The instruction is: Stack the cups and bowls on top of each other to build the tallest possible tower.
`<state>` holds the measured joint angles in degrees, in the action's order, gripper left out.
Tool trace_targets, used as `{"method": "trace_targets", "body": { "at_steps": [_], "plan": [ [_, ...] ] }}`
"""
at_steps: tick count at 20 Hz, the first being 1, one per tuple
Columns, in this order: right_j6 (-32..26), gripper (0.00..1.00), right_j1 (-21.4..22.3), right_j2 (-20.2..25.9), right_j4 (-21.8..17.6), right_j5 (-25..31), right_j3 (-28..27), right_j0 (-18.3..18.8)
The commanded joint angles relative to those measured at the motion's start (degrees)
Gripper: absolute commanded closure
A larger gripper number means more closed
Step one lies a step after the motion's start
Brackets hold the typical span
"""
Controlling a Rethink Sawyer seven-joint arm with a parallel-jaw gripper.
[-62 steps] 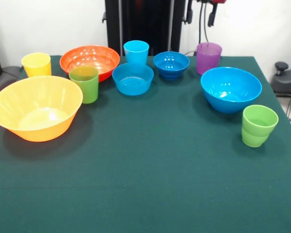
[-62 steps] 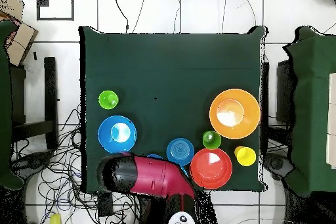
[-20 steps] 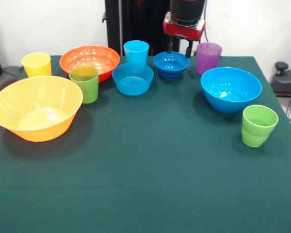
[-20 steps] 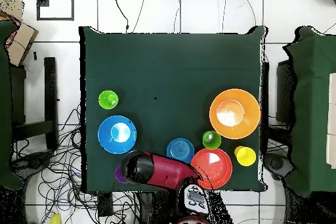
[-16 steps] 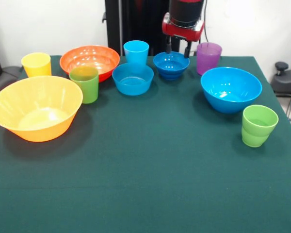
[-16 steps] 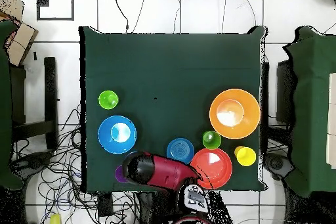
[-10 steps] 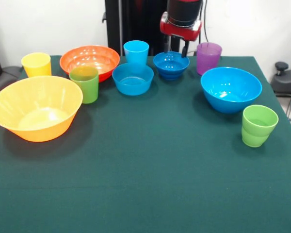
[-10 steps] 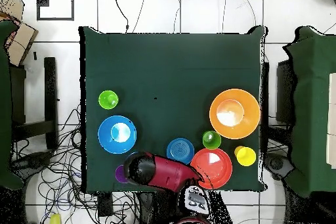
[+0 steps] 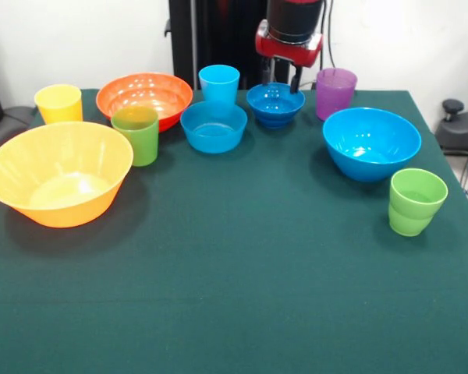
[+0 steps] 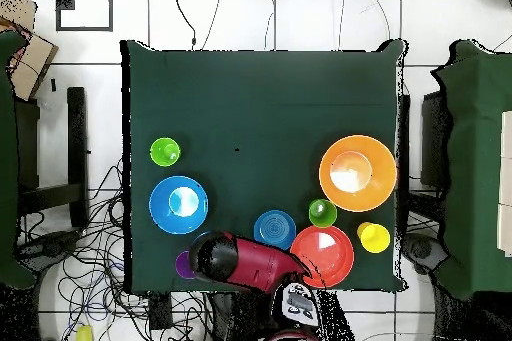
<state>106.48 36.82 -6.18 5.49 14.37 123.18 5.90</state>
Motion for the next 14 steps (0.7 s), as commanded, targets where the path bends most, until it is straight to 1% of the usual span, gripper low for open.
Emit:
{"method": "trace_targets", "body": {
  "at_steps": [1,14],
  "plan": [
    [12.6,0.0,-4.0,4.2,2.4,-7.0,-0.1,-0.9],
    [13.7,0.0,-4.9,4.0,2.8,-8.0,-0.4,-1.8]
  ]
}}
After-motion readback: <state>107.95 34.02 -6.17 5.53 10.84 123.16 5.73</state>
